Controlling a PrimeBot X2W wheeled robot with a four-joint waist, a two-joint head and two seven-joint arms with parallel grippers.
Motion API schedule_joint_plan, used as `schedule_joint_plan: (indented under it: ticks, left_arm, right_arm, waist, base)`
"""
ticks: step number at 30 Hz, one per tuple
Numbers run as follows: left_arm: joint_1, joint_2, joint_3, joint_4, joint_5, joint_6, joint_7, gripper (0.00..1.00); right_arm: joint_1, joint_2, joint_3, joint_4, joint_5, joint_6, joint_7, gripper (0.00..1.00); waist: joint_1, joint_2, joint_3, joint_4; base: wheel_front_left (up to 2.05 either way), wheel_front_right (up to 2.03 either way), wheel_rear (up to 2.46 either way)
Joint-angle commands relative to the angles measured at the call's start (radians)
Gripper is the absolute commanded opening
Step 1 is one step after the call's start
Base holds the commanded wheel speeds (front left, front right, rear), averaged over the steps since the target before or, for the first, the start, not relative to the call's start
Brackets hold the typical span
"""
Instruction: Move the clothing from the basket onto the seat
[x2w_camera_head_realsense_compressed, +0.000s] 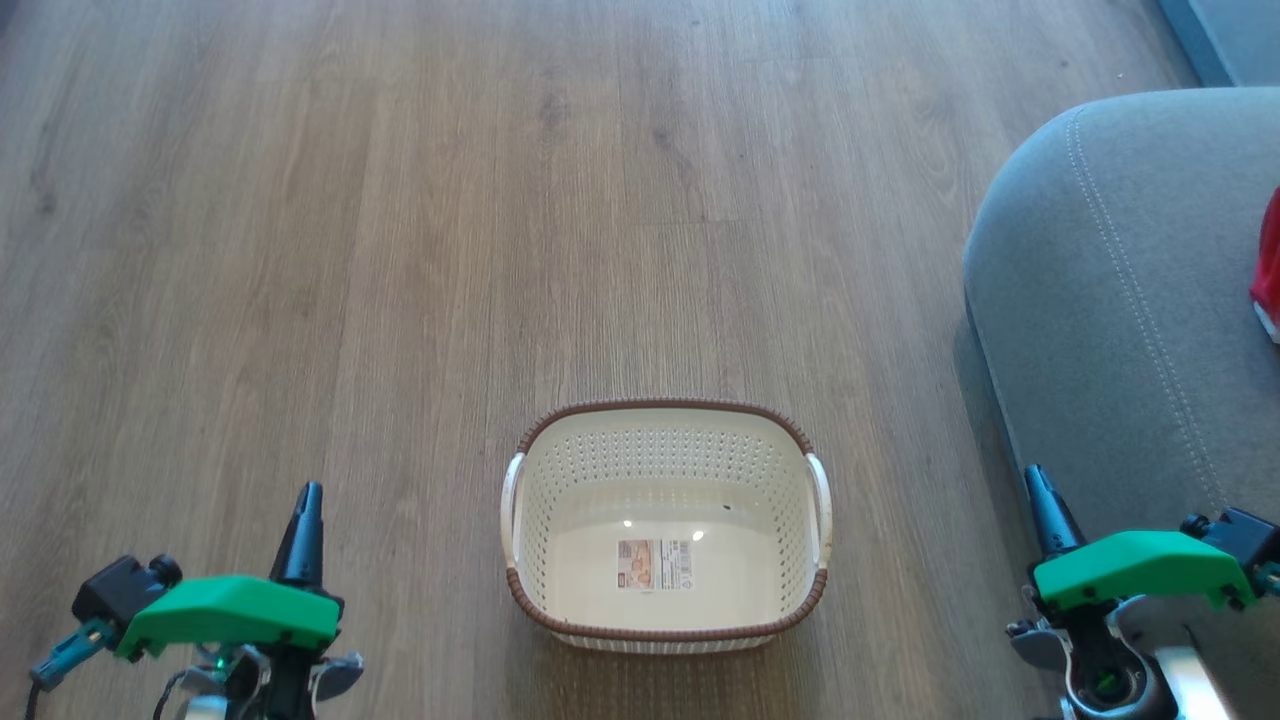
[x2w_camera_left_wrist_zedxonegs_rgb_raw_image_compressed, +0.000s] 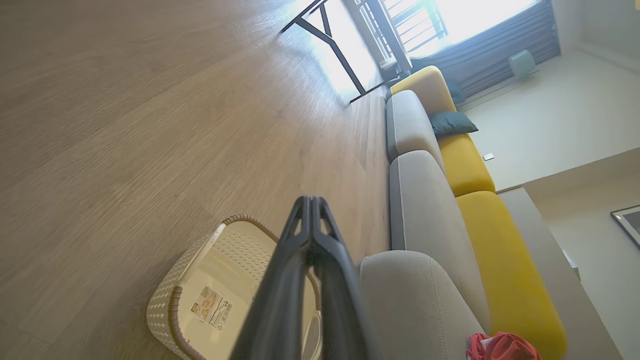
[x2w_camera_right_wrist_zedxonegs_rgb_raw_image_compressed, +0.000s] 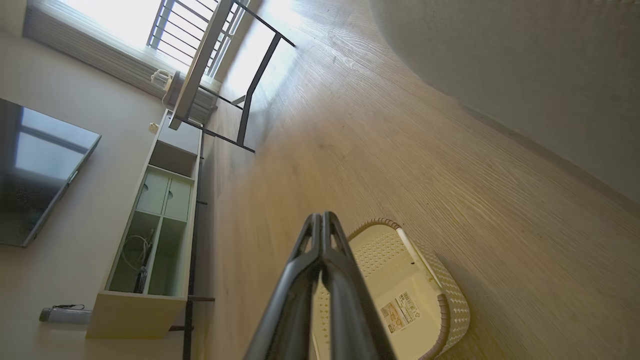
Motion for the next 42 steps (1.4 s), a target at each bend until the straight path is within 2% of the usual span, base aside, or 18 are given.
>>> schedule_joint_plan:
  ticks: [1, 42]
  left_arm:
    - [-0.057, 0.003, 0.031, -0.038, -0.028, -0.01, 0.007, 0.0]
    - [-0.076, 0.004, 0.087, -0.069, -0.492, -0.022, 0.128, 0.0]
  right_arm:
    - [-0.032, -0.004, 0.002, -0.04, 0.029, 0.004, 0.007, 0.0]
    - [-0.033, 0.004, -0.072, -0.068, 0.462, 0.007, 0.126, 0.0]
  waist:
    - [0.0, 0.0, -0.001, 0.0]
    - [0.0, 0.0, -0.027, 0.004]
  base:
    - [0.0, 0.0, 0.0]
    - [0.0, 0.0, 0.0]
